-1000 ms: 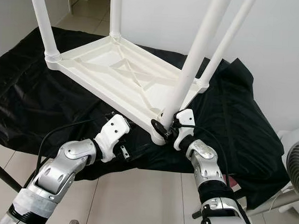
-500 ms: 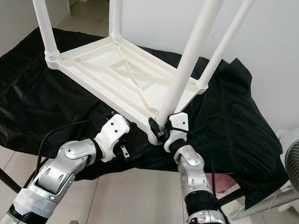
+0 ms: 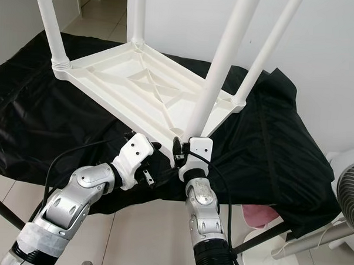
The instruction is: Building children table
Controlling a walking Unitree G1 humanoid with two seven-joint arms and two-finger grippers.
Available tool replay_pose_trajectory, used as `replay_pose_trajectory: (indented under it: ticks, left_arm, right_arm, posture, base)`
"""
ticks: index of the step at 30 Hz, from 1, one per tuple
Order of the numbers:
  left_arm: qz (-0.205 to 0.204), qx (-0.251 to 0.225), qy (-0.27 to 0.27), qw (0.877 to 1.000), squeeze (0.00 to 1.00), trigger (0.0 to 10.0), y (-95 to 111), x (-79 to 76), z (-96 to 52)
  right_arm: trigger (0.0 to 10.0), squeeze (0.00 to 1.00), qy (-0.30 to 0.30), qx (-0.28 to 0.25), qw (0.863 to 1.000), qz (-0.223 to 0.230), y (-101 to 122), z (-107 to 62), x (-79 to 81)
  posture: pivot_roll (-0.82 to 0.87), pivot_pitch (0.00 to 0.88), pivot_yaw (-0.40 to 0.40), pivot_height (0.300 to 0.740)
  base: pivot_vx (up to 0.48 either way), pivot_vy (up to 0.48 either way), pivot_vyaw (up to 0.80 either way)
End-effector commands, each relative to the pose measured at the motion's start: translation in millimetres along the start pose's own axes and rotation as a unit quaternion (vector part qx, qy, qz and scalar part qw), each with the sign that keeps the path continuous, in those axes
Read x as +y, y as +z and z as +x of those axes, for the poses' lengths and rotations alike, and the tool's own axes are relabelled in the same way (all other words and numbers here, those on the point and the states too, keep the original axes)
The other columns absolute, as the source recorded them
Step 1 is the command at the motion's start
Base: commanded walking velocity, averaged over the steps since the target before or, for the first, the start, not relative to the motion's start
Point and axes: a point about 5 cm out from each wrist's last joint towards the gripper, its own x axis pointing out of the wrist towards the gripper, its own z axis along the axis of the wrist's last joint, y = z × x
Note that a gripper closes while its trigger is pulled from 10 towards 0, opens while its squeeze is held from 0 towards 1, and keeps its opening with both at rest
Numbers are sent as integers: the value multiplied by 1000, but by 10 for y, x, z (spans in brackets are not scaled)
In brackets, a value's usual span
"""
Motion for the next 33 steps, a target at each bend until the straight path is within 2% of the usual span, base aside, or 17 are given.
replay_pose_trajectory:
  ticks: [1, 5, 6, 9, 10, 15, 21, 22, 26, 31, 33]
  left_arm:
    - [5, -2, 13, 1000, 0, 10000, 18, 6, 30]
    - [6, -2, 14, 1000, 0, 10000, 20, 17, 28]
    - [6, -1, 15, 1000, 0, 10000, 20, 21, 28]
    - [6, -1, 15, 1000, 0, 10000, 20, 21, 28]
    - [6, -1, 16, 1000, 0, 10000, 19, 22, 23]
    - [6, -1, 17, 1000, 0, 10000, 13, 19, 14]
    - [4, 2, 16, 1000, 0, 10000, -9, 4, -9]
    - [5, 2, 16, 1000, 0, 10000, -10, 6, -9]
    - [6, 3, 14, 1000, 0, 10000, -8, 11, -6]
    - [8, 2, 10, 1000, 0, 10000, 3, 13, 1]
    - [13, 1, 6, 1000, 0, 10000, 16, 21, 8]
  right_arm:
    - [10000, 0, -14, 29, 999, 5, -113, -61, -44]
    - [10000, 0, -19, 32, 999, 9, -116, -55, -79]
    - [10000, 678, -10, 30, 999, 9, -108, -48, -72]
    - [10000, 678, -10, 30, 999, 9, -108, -48, -72]
    - [10000, 1000, -3, 27, 1000, 10, -91, -47, -69]
    - [10000, 1000, 10, 22, 1000, 4, -50, -60, -101]
    - [10000, 1000, 76, 20, 997, -4, -2, -135, -214]
    - [10000, 0, 93, 19, 996, -8, 11, -137, -240]
    - [10000, 0, 117, 17, 993, -8, 27, -133, -288]
    - [10000, 0, 171, 18, 985, -31, 55, -101, -394]
    - [10000, 0, 223, 31, 973, -44, 52, -66, -426]
  posture:
    - [32, 38, -104, 740]
    - [38, 38, -105, 740]
    - [39, 36, -107, 740]
    - [39, 36, -107, 740]
    - [40, 39, -110, 740]
    - [40, 38, -114, 740]
    - [40, 34, -116, 740]
    - [41, 32, -114, 740]
    - [40, 27, -113, 740]
    - [40, 20, -109, 740]
    - [42, 9, -102, 740]
  base:
    - [0, 0, 0]
    - [0, 0, 0]
    - [0, 0, 0]
    - [0, 0, 0]
    - [0, 0, 0]
    - [0, 0, 0]
    - [0, 0, 0]
    - [0, 0, 0]
    - [0, 0, 0]
    - [0, 0, 0]
    - [0, 0, 0]
